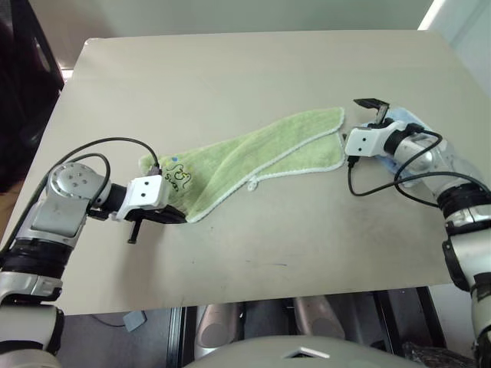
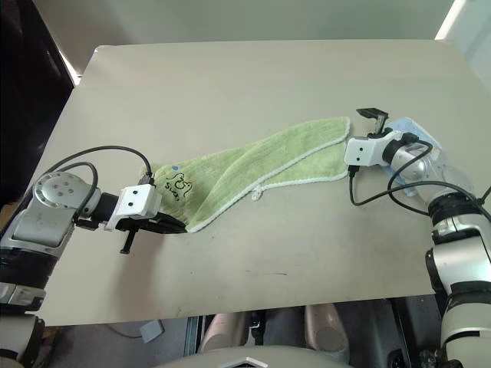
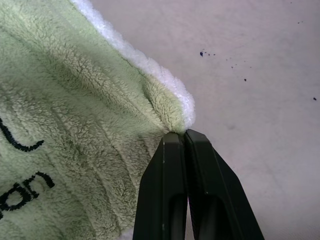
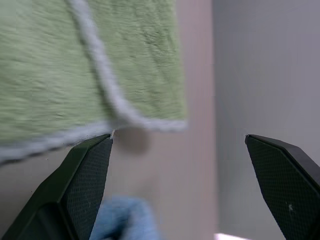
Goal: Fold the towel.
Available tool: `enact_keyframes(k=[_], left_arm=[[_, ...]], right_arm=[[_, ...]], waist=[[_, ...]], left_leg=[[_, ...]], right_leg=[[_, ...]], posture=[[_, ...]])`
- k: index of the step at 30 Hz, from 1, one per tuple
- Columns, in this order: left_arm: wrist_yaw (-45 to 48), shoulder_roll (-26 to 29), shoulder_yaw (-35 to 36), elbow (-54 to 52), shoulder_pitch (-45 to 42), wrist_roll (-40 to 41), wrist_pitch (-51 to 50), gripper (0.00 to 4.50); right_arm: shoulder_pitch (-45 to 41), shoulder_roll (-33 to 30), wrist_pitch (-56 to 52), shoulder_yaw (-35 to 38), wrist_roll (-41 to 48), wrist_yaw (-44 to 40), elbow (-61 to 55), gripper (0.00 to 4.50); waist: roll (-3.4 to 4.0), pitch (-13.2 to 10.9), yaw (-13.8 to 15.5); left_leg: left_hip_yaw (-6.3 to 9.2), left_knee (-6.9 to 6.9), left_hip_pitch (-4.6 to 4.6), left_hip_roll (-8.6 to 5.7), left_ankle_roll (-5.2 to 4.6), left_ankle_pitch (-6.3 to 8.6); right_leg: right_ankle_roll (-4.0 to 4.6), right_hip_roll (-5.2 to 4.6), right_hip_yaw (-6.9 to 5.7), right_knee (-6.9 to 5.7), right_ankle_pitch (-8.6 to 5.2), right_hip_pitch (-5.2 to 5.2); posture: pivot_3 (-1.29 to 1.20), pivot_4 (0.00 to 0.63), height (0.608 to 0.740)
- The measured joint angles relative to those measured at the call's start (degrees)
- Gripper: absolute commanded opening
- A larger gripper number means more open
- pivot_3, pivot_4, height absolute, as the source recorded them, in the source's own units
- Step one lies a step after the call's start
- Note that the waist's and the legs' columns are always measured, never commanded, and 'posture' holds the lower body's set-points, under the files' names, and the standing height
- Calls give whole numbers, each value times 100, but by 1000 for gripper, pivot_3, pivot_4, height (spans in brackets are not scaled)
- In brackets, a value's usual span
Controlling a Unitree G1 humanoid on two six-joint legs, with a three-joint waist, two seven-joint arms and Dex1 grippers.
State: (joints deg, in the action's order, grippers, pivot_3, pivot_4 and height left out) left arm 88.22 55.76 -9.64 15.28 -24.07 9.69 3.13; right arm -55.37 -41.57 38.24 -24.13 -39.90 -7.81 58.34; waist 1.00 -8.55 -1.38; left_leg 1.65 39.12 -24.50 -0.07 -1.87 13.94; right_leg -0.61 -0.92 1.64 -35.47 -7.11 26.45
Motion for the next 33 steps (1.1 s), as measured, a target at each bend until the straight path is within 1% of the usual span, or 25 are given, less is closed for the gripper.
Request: enact_keyframes(k=[7, 11, 16, 19, 20, 29, 30, 33], left_arm=[[-15, -1, 35, -128, 55, 6, -74, 27], [-24, -3, 35, -167, 58, 6, -91, 27], [-50, -10, 35, -174, 58, 5, -108, 27], [-84, -15, 35, -186, 59, 5, -113, 0], [-87, -16, 35, -188, 60, 5, -114, 0], [-125, -19, 35, -281, 80, 5, -177, 0], [-130, -20, 35, -285, 79, 5, -177, 0], [-151, -33, 36, -285, 70, 7, -181, 0]], right_arm=[[-585, 253, 41, -994, -1237, 1284, 873, 4500], [-773, 355, -35, -1297, -1551, 1765, 1169, 4500], [-898, 520, -190, -1510, -1722, 2192, 1395, 4500], [-942, 544, -202, -1563, -1767, 2296, 1459, 3915], [-945, 544, -200, -1566, -1768, 2302, 1469, 3595], [-936, 466, -6, -1568, -1758, 2304, 1503, 274], [-930, 437, 28, -1568, -1758, 2309, 1497, 42], [-888, 304, 137, -1565, -1757, 2389, 1420, 42]], waist=[[1, -1, -1], [1, -1, 7], [1, -1, 5], [1, -1, 5], [1, -1, 6], [1, -1, 16], [1, -1, 16], [1, -1, 19]], left_leg=[[0, 0, -10, 0, 4, 3], [0, 0, -16, 0, 4, 4], [0, -1, -19, 0, 5, 5], [0, -1, -22, 0, 6, 5], [0, -1, -23, -1, 6, 5], [0, -1, -33, -1, 7, 6], [0, 0, -38, -1, 6, 6], [0, 0, -42, -1, 6, 6]], right_leg=[[-5, -3, -3, 3, 3, 7], [-5, -6, -6, 6, 3, 9], [-5, -6, -7, 7, 3, 11], [-6, -7, -8, 8, 3, 13], [-6, -7, -8, 8, 3, 13], [-6, -9, -12, 16, 4, 16], [-7, -10, -12, 17, 5, 19], [-10, -11, -13, 21, 6, 21]], posture=[[0, 150, 736], [0, 150, 736], [0, 150, 736], [0, 150, 736], [0, 150, 736], [0, 150, 736], [0, 150, 736], [0, 150, 736]])
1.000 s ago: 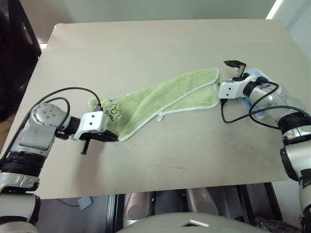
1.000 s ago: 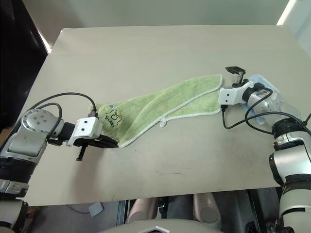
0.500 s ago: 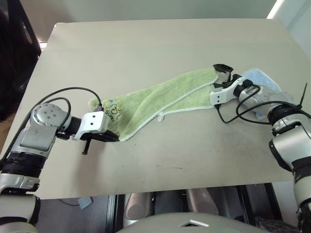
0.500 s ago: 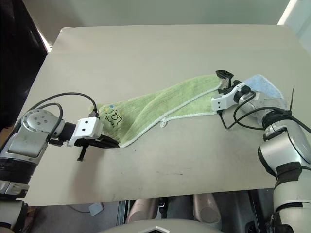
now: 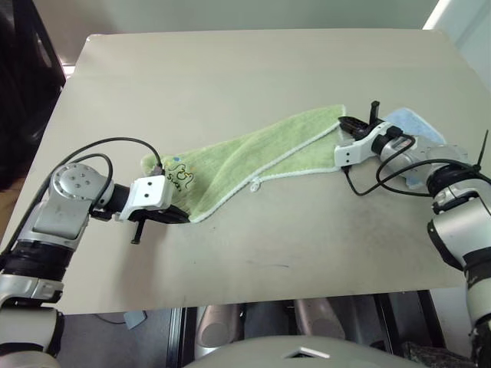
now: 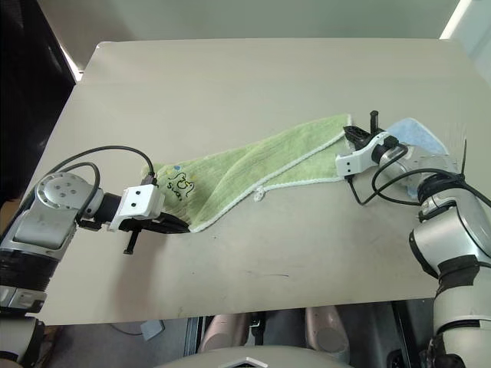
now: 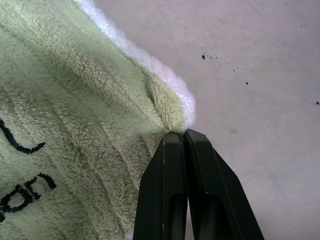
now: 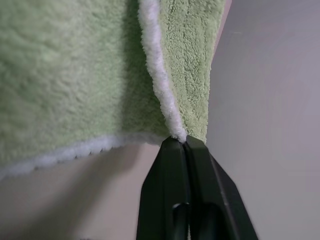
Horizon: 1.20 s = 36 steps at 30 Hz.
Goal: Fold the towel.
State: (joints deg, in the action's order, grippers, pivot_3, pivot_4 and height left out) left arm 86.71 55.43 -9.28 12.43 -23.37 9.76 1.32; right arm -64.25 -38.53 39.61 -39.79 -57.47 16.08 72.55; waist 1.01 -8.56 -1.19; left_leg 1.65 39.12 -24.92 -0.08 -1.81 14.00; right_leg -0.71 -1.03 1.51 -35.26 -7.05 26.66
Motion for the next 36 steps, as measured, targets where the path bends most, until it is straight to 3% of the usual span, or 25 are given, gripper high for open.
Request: enact_keyframes(k=[7, 13, 18, 25, 32, 36], left_arm=[[-208, -119, 183, 148, -154, 124, -135, 0], [-1552, -697, 1091, 1077, -1723, 441, -563, 0], [-2523, -1076, 1320, 2304, -2824, 318, -445, 0], [-2958, -1183, 1680, 3502, -4416, 325, -135, 0], [-2512, -810, 1912, 3795, -4552, 514, -109, 0], [-1995, -507, 1968, 3283, -3990, 738, -333, 0]], right_arm=[[224, -298, 274, 434, 615, -175, -218, 42], [397, -644, 478, 1691, 2291, -1615, -811, 42], [395, -896, 281, 2206, 2947, -2510, -1154, 42], [6, -1243, -89, 2967, 3951, -3793, -1775, 42], [624, -1752, -805, 3698, 5303, -5370, -3126, 42], [1718, -1999, -1684, 4101, 6265, -6343, -4489, 42]], waist=[[-1, 0, 9], [0, -4, 53], [-1, -5, 49], [-1, -8, 42], [-1, -8, 28], [-1, -8, 33]], left_leg=[[0, 0, -3, 0, -2, -1], [-2, 4, -11, -3, -12, -15], [-2, 4, -15, -4, -13, -16], [-3, -11, -31, -6, -16, -13], [-4, -10, -34, -6, -14, -11], [-6, -5, -34, -6, -13, -11]], right_leg=[[-2, -1, -1, 0, 2, 0], [4, -6, -3, 24, 23, -7], [-12, -6, -3, 31, 31, -6], [-16, -6, -3, 42, 24, 7], [-24, -4, -3, 40, 0, 11], [-29, -4, -1, 33, -13, 8]], posture=[[0, 150, 736], [0, 150, 736], [0, 150, 736], [0, 150, 736], [0, 150, 736], [0, 150, 736]])
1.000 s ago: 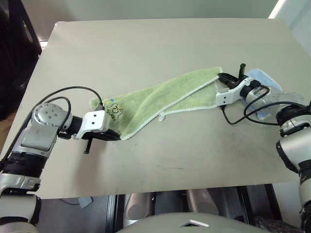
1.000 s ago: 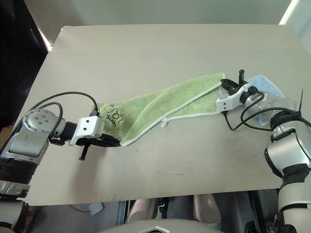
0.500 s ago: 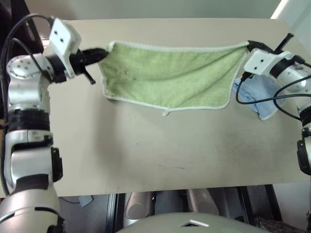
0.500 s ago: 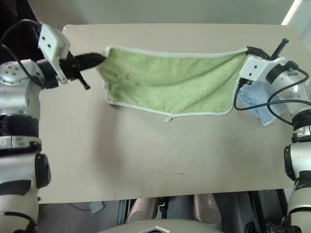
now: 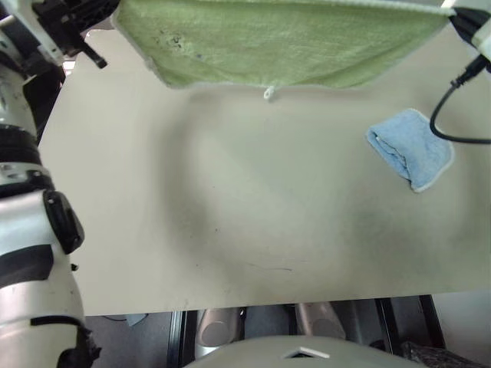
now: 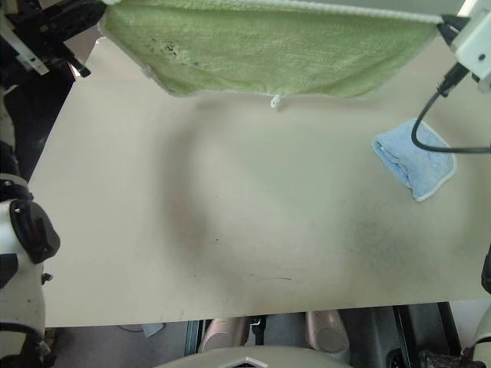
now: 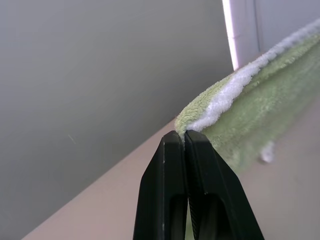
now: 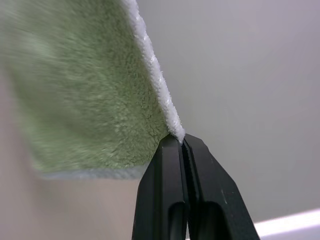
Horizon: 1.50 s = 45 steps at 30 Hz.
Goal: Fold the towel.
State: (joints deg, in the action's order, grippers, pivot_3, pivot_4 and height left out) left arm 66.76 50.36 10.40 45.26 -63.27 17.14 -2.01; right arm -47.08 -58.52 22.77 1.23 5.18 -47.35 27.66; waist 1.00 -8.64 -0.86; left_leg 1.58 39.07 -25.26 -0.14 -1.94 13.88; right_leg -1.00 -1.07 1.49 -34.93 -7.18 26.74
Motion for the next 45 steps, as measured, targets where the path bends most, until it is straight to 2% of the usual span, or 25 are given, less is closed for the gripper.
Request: enact_keyframes(k=[3, 4, 6, 7, 10, 12, 14, 18, 21, 25, 28, 31, 45], left_arm=[[672, 389, 172, -1200, 1522, 463, -644, 0], [836, 472, 221, -1555, 2082, 595, -871, 0], [992, 538, 321, -2364, 3124, 799, -1285, 0], [1034, 549, 352, -2561, 3399, 852, -1414, 0], [1017, 681, 610, -3210, 4002, 1069, -1808, 0], [1003, 865, 1098, -3794, 4649, 1288, -2082, 0], [946, 910, 1393, -3966, 5015, 1392, -2280, 0], [907, 999, 1837, -4221, 5615, 1527, -2558, 0], [893, 1023, 1982, -4308, 5810, 1532, -2610, 0], [768, 1016, 2003, -4324, 5926, 1510, -2605, 0], [547, 994, 1826, -4237, 5858, 1318, -2494, 0], [224, 838, 1349, -3915, 5399, 1017, -2345, 0], [-477, 166, -496, -1685, 3331, -595, -763, 0]], right_arm=[[1654, -304, -988, 395, 852, -689, -1510, 42], [2200, -320, -1327, 478, 1073, -839, -1924, 42], [3297, -325, -1940, 667, 1476, -1074, -2823, 42], [3581, -324, -2122, 686, 1601, -1143, -3083, 42], [4064, -323, -2689, 988, 1967, -1212, -3907, 42], [4504, -325, -3095, 1348, 2262, -1232, -4534, 42], [4775, -313, -3385, 1407, 2417, -1296, -4811, 42], [5022, -366, -3814, 1492, 2657, -1571, -5133, 42], [5025, -386, -3955, 1511, 2661, -1695, -5161, 42], [4598, -294, -4004, 1341, 2635, -1693, -5122, 42], [4085, -125, -3862, 992, 2248, -1637, -4696, 42], [3278, 193, -3586, 471, 1678, -1458, -3897, 42], [1121, 1119, -1872, -870, -240, -1323, -552, 42]], waist=[[0, 1, -2], [-2, 2, -4], [-3, 1, -6], [-3, 1, -5], [-7, 1, -5], [-11, 4, -15], [-13, 5, -24], [-13, 5, -27], [-16, 7, -26], [-18, 11, -35], [-20, 13, -35], [-17, 15, -30], [-16, 14, -20]], left_leg=[[-7, 4, 9, 3, 22, -3], [-10, 14, 11, 6, 59, -13], [-12, 16, 7, 5, 62, -11], [-13, 20, 9, 5, 63, -10], [-16, 28, 14, 3, 49, 7], [-15, 28, 43, 2, 1, 32], [-14, 23, 97, 0, 3, 28], [-13, 21, 124, -1, 53, 34], [-13, 22, 126, -1, 83, 48], [-13, 24, 134, -3, 83, 44], [-13, 29, 139, -3, 32, 13], [-12, 32, 133, -3, 6, -2], [-13, 12, 98, -1, 12, 1]], right_leg=[[-1, 1, -1, -13, -33, -6], [0, 2, -2, -24, -46, -8], [18, 2, 0, -23, -65, -5], [24, 2, 0, -25, -69, -7], [47, 2, 8, -23, -76, -17], [52, 3, 10, -22, -70, -43], [61, 5, 15, -21, -68, -92], [23, 5, 22, -21, -91, -119], [29, 5, 24, -22, -88, -121], [39, 6, 25, -26, -80, -121], [39, 6, 25, -32, -76, -119], [92, 5, 24, -36, -31, -108], [82, 3, 16, -44, -20, -52]], posture=[[0, 150, 736], [0, 150, 736], [0, 150, 736], [0, 150, 736], [0, 150, 736], [0, 150, 736], [0, 150, 736], [0, 150, 736], [0, 150, 736], [0, 150, 736], [0, 150, 736], [0, 150, 736], [0, 150, 736]])
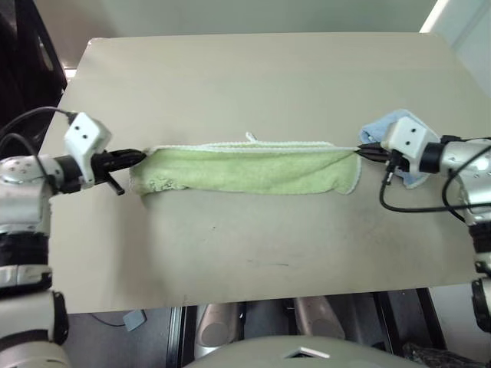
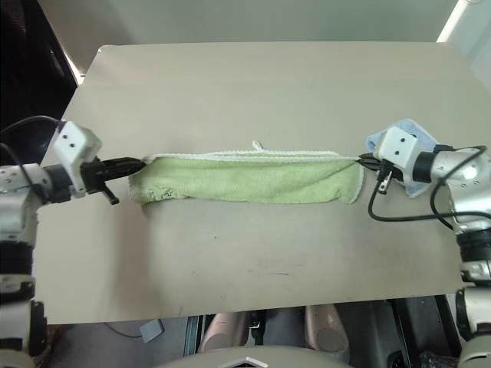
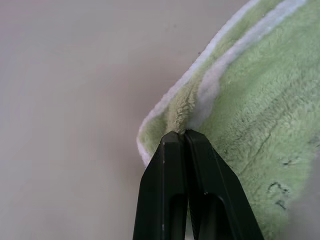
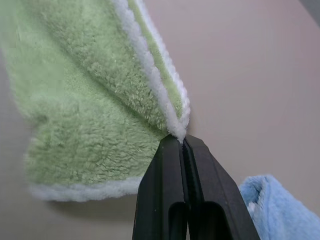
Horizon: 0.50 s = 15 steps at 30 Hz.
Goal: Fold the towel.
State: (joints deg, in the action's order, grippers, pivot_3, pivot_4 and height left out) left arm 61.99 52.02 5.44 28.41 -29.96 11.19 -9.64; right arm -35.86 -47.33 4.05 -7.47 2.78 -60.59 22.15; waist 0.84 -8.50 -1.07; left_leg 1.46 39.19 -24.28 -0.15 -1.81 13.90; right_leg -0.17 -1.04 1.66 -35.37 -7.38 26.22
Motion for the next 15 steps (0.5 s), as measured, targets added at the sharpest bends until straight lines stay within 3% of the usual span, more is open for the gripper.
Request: enact_keyframes(k=[4, 7, 15], left_arm=[[-2, -83, -210, 449, -129, -261, 349, 0], [-34, -150, -246, 659, -242, -387, 456, 719], [-191, -202, -243, 838, -356, -410, 460, 3566]], right_arm=[[-302, 227, 350, -76, -285, 90, 679, 42], [-493, 354, 598, -95, -448, 211, 984, 637], [-614, 435, 939, -76, -577, 384, 1374, 3426]], waist=[[0, 0, -2], [0, 0, -5], [0, 0, 1]], left_leg=[[0, -2, -2, 0, 0, 0], [0, 0, -2, 0, -2, -2], [-1, 0, -3, 0, -3, -4]], right_leg=[[0, 0, -1, 1, 0, 2], [2, 0, -2, -1, 1, 2], [4, -3, -3, 0, 3, -1]], posture=[[0, 150, 736], [0, 150, 736], [0, 150, 736]])
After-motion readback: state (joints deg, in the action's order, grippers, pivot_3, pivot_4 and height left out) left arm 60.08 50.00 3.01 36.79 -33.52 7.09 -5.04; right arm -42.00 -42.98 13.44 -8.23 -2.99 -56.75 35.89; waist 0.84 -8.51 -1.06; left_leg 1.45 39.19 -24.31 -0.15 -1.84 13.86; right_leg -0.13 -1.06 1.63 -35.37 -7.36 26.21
